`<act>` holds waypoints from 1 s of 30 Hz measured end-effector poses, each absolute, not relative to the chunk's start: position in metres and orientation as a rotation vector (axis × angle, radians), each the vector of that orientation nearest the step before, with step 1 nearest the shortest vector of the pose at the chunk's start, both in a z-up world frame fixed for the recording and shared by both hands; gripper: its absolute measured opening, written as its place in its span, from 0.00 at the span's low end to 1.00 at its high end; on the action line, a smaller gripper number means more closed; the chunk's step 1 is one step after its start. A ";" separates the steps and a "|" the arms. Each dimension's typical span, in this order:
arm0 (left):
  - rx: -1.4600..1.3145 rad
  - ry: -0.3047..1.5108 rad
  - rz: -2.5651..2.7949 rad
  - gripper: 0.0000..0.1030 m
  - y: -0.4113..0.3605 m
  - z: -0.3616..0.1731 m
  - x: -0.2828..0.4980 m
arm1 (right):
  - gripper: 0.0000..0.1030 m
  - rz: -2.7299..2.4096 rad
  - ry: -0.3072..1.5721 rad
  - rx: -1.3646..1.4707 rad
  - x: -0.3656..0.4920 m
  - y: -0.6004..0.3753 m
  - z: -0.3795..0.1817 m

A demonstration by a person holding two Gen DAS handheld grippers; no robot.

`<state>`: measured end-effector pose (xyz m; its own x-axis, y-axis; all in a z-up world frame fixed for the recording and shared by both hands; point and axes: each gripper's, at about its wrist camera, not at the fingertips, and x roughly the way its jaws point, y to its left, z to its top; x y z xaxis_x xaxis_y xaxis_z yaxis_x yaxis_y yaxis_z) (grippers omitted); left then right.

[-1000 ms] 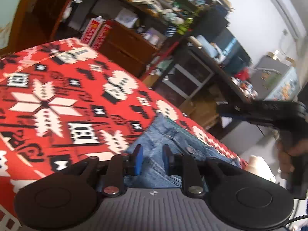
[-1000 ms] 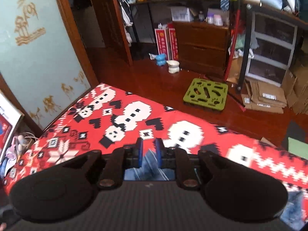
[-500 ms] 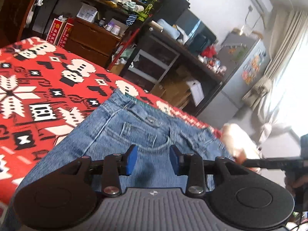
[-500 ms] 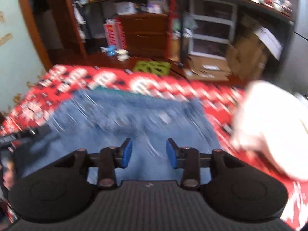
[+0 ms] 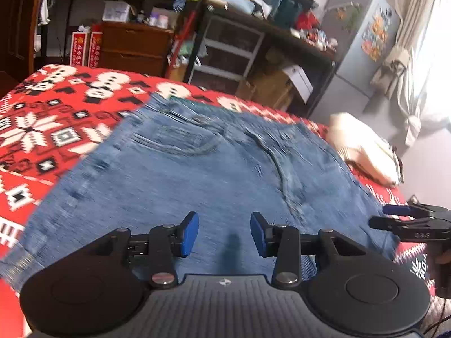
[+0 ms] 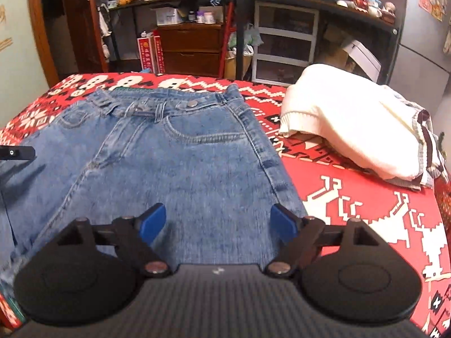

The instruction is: Fold clothes

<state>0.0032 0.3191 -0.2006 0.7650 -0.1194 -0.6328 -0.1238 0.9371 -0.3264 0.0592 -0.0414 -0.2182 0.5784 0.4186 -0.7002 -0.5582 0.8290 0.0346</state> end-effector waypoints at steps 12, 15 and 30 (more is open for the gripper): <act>-0.263 0.764 -0.190 0.53 0.223 -0.173 0.060 | 0.96 0.577 0.716 -0.203 0.045 -0.045 -0.248; -0.243 0.783 -0.222 0.53 0.204 -0.173 0.073 | 0.98 0.592 0.709 -0.184 0.039 -0.055 -0.252; -0.191 0.820 -0.158 0.59 0.189 -0.166 0.079 | 0.99 0.637 0.675 -0.193 0.053 -0.032 -0.244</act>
